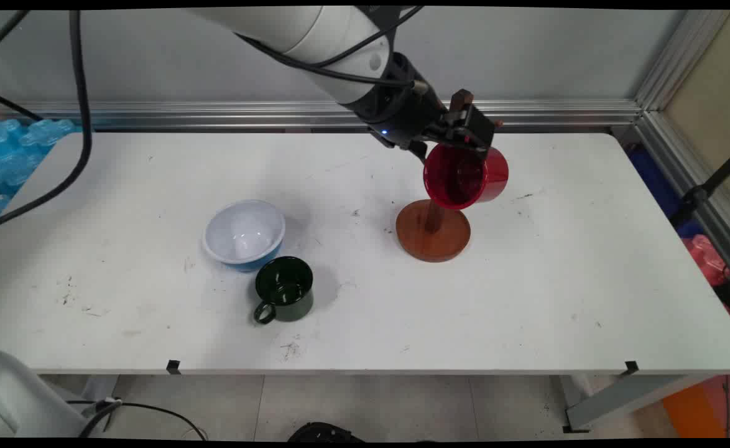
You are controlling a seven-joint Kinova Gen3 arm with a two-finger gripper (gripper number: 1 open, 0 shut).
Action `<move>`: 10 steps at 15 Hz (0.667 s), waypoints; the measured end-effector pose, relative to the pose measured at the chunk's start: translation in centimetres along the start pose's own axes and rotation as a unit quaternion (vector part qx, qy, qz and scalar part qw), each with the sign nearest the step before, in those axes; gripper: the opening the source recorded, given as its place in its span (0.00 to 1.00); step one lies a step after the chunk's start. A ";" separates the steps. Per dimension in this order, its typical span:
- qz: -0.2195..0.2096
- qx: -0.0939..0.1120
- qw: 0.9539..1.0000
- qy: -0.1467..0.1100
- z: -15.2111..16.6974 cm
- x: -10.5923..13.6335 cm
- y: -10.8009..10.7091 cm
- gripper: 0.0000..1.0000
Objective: Pick up the red mug from the rack
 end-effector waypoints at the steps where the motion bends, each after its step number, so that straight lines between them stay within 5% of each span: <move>1: 0.004 0.000 1.000 -0.002 -0.2 -0.1 -0.3 1.00; 6: 0.049 -0.010 0.999 -0.015 -2.3 -0.3 -1.6 1.00; 10: 0.112 -0.028 0.993 -0.025 -5.5 0.0 -3.9 1.00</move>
